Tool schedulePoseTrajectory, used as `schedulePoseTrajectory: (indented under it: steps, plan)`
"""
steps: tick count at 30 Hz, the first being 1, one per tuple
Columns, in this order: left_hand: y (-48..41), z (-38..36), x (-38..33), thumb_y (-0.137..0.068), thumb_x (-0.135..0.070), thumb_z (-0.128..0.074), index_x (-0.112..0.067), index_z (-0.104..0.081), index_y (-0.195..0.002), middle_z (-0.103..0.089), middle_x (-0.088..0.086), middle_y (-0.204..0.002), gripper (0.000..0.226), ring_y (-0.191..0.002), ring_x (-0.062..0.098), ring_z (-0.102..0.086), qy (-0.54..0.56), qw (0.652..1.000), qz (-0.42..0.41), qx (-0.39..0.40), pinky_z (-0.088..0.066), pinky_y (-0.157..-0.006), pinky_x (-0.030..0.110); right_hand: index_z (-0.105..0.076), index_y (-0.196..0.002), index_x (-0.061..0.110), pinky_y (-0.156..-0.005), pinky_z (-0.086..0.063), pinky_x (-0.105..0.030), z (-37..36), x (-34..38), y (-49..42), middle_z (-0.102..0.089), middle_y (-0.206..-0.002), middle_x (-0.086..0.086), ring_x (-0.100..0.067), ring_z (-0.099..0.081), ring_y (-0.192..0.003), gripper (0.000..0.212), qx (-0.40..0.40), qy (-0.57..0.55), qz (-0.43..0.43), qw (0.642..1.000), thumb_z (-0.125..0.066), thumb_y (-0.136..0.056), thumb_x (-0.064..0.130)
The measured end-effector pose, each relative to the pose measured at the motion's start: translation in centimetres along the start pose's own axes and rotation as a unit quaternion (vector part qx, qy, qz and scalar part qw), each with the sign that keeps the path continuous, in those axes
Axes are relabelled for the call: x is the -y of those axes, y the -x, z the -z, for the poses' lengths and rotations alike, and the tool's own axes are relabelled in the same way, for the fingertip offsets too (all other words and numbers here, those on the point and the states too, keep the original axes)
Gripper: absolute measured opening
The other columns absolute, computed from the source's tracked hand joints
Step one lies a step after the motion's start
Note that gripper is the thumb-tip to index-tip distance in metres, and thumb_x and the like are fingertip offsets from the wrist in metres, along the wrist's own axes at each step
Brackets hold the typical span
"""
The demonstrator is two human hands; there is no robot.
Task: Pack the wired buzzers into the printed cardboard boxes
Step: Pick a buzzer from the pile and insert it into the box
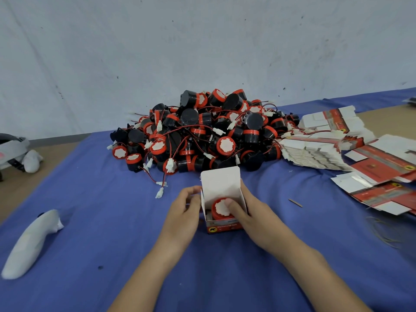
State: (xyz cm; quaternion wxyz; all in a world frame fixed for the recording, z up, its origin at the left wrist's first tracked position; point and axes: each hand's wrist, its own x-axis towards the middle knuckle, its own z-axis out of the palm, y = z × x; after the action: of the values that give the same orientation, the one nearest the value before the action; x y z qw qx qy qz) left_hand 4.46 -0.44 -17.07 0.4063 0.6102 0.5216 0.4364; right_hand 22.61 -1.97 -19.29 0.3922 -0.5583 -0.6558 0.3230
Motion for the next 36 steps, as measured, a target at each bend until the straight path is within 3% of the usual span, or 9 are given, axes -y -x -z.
schedulePoseTrajectory:
  steps: [4,6,8,11,14,18,25,29,36]
  plan:
    - [-0.2,-0.2,-0.2,-0.106,-0.032,-0.044,-0.032,-0.065,-0.11,-0.074,-0.02,-0.095,0.022,-0.086,-0.007,-0.068,0.05,0.998,0.035,0.034,-0.05,-0.061,0.008,-0.033,-0.154,0.038,-0.11,-0.044,-0.034,0.0,0.3,0.2,-0.053,-0.146,0.014,-0.005,-0.05,-0.133,0.063,0.006,-0.077,-0.001,0.997,-0.041,-0.097,0.065]
    - [-0.2,-0.3,-0.1,-0.106,-0.036,-0.043,-0.03,-0.065,-0.111,-0.075,-0.011,-0.1,0.023,-0.091,0.003,-0.071,0.043,0.997,0.054,0.044,-0.053,-0.066,0.012,-0.051,-0.141,0.042,-0.101,-0.047,-0.019,0.6,0.5,0.4,-0.064,-0.134,0.017,0.0,-0.057,-0.126,0.055,0.055,-0.174,-0.03,0.983,-0.031,-0.098,0.07]
    - [-0.2,-0.3,0.1,-0.105,-0.04,-0.043,-0.028,-0.064,-0.113,-0.073,-0.004,-0.107,0.026,-0.101,0.014,-0.07,0.019,0.997,0.063,0.048,-0.056,-0.084,0.024,-0.063,-0.128,0.029,-0.084,-0.047,-0.003,1.1,0.5,0.4,-0.07,-0.122,0.01,-0.004,-0.062,-0.117,0.06,0.063,-0.192,-0.067,0.977,-0.02,-0.105,0.062]
    - [-0.3,-0.3,0.3,-0.105,-0.042,-0.043,-0.028,-0.064,-0.113,-0.073,0.001,-0.11,0.027,-0.106,0.02,-0.068,-0.006,0.997,0.055,0.05,-0.052,-0.099,0.039,-0.063,-0.116,0.012,-0.07,-0.046,-0.002,1.6,-0.1,0.0,-0.072,-0.11,0.001,-0.012,-0.062,-0.111,0.05,0.04,-0.163,-0.093,0.982,-0.023,-0.108,0.041]
    - [-0.4,-0.3,0.4,-0.104,-0.042,-0.043,-0.026,-0.063,-0.116,-0.073,-0.006,-0.109,0.028,-0.105,0.012,-0.067,-0.02,0.997,0.042,0.055,-0.053,-0.096,0.03,-0.069,-0.109,0.022,-0.069,-0.046,-0.004,1.4,-0.3,-0.2,-0.075,-0.105,0.012,0.0,-0.067,-0.1,0.042,0.039,-0.159,-0.088,0.983,-0.029,-0.109,0.033]
    - [-0.5,-0.3,0.8,-0.102,-0.041,-0.051,-0.031,-0.062,-0.112,-0.074,-0.011,-0.105,0.019,-0.092,-0.002,-0.069,-0.003,0.997,0.035,0.068,-0.051,-0.075,0.01,-0.061,-0.12,0.008,-0.082,-0.053,-0.019,1.1,-0.8,-0.7,-0.068,-0.118,-0.009,-0.022,-0.06,-0.114,0.04,0.028,-0.16,-0.07,0.984,-0.029,-0.109,0.029]
    - [-0.4,-0.9,0.6,-0.104,-0.028,-0.052,-0.026,-0.063,-0.109,-0.073,-0.008,-0.102,0.012,-0.095,0.006,-0.067,-0.036,0.995,-0.011,0.088,-0.056,-0.082,0.028,-0.064,-0.121,0.026,-0.09,-0.049,-0.015,1.1,-0.6,-0.6,-0.065,-0.123,-0.004,-0.018,-0.057,-0.12,0.037,0.047,-0.147,-0.046,0.987,-0.029,-0.109,0.031]
    - [-0.3,-0.8,0.5,-0.105,-0.027,-0.051,-0.027,-0.062,-0.108,-0.072,-0.002,-0.103,0.012,-0.097,0.014,-0.066,-0.032,0.995,-0.017,0.095,-0.055,-0.083,0.033,-0.053,-0.126,0.048,-0.082,-0.048,-0.008,1.0,-0.1,-0.3,-0.068,-0.115,0.026,0.007,-0.063,-0.107,0.037,0.066,-0.15,-0.031,0.986,-0.035,-0.11,0.02]
    - [-0.4,-0.7,0.3,-0.104,-0.023,-0.051,-0.031,-0.057,-0.117,-0.071,-0.002,-0.107,0.016,-0.091,0.003,-0.067,0.002,0.995,-0.008,0.1,-0.051,-0.068,0.012,-0.048,-0.127,0.039,-0.077,-0.05,-0.016,1.2,-0.7,-0.9,-0.067,-0.113,0.015,0.005,-0.064,-0.094,0.034,0.044,-0.133,-0.045,0.989,-0.045,-0.107,0.012]
